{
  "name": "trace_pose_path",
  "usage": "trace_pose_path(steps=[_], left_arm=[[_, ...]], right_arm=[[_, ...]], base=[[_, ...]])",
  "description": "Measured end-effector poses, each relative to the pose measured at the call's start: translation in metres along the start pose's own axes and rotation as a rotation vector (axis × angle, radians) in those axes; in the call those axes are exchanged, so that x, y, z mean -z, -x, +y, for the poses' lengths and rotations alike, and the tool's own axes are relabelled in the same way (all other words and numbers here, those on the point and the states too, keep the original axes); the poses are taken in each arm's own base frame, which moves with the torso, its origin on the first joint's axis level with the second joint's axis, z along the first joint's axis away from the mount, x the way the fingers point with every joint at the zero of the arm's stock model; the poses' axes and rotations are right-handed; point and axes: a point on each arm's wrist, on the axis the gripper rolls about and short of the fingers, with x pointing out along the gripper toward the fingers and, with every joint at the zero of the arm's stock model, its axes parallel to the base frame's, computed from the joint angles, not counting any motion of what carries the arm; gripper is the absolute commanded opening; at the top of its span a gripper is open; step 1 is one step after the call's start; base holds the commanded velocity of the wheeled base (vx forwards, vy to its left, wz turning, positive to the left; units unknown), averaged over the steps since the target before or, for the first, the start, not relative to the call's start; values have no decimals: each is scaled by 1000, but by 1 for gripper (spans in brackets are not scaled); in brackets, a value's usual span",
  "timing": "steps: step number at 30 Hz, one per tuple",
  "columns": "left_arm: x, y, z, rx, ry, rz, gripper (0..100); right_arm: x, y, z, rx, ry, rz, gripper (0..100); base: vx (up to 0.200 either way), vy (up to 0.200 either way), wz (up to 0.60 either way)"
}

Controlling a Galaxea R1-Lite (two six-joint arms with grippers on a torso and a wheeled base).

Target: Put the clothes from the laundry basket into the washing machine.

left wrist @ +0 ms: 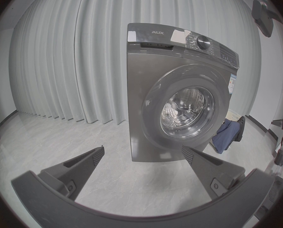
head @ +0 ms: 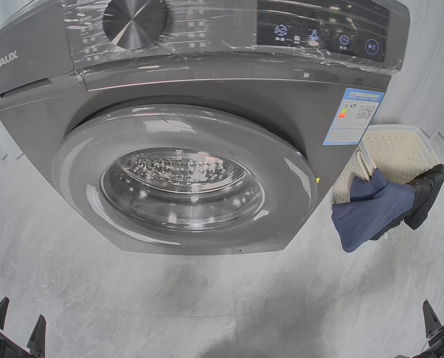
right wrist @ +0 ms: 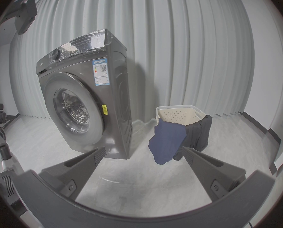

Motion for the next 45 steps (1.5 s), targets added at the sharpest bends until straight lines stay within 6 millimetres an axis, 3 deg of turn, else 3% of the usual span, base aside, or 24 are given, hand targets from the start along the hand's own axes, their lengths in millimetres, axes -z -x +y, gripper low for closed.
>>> trace_pose_path(steps=[22, 28, 45], left_arm=[[0, 0, 0, -1, -1, 0, 100], [0, 0, 0, -1, -1, 0, 100], [0, 0, 0, -1, -2, 0, 100]], right_arm=[[0, 0, 0, -1, 0, 0, 100], [0, 0, 0, -1, -2, 0, 100], [0, 0, 0, 2, 2, 2, 100]], base=[[0, 0, 0], [0, 200, 0], [0, 0, 0]])
